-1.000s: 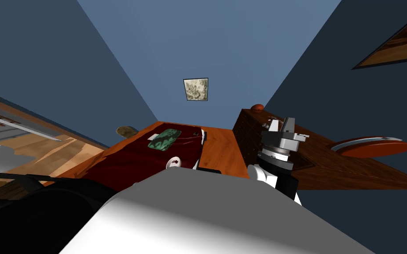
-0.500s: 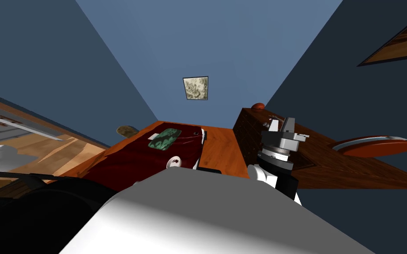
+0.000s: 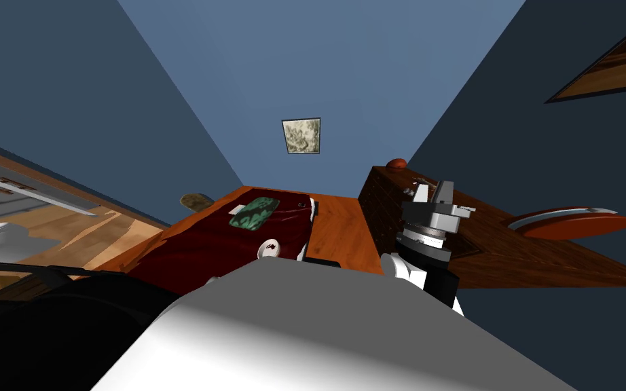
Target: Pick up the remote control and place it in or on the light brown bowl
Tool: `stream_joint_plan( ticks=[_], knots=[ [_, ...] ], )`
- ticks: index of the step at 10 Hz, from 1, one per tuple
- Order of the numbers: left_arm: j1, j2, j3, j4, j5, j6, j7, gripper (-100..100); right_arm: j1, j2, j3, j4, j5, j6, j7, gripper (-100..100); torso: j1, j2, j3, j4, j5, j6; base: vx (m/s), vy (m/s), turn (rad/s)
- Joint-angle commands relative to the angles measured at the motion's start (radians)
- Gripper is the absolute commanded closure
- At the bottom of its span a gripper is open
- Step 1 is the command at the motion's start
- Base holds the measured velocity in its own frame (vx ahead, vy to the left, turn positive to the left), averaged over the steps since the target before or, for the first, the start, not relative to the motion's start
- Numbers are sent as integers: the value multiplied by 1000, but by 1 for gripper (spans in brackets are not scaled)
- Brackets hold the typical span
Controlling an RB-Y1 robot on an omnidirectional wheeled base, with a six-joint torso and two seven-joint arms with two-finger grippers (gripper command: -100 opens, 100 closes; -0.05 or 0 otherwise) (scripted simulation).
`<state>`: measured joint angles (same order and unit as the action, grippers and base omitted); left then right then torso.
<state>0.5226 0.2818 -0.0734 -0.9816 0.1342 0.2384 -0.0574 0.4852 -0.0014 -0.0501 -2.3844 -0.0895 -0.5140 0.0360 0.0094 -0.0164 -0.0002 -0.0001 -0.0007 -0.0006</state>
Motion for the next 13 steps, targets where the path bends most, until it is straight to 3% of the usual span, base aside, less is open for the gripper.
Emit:
stream_joint_plan(
  ticks=[1, 5, 7, 11, 13],
  knots=[
    [0, 0, 0, 0, 0, 0, 0, 100, 0, 0, 0, 0, 0, 0, 0, 0, 0, 0, 0, 0, 0, 0, 0, 0, 0],
    [-5, 0, 0, -6, 0, -4, 0, 100, 0, 0, 0, 0, 0, 0, 0, 0, 5, 0, -1, -3, 4, -2, 2, 0, -6],
    [15, 0, -15, -34, 9, 14, -3, -100, 0, 0, 0, 0, 0, 0, 0, 0, 6, 1, -1, -3, 4, -2, 20, 9, -25],
    [76, 0, -57, -98, 33, 66, -10, -100, 0, 0, 0, 0, 0, 0, 0, 0, 8, -3, -3, -4, 5, -2, 62, 36, -41],
    [124, -3, -93, -148, 53, 108, -16, -100, 0, 0, 0, 0, 0, 0, 0, 0, 8, -3, -3, -4, 5, -2, 58, 43, -55]
  ],
)
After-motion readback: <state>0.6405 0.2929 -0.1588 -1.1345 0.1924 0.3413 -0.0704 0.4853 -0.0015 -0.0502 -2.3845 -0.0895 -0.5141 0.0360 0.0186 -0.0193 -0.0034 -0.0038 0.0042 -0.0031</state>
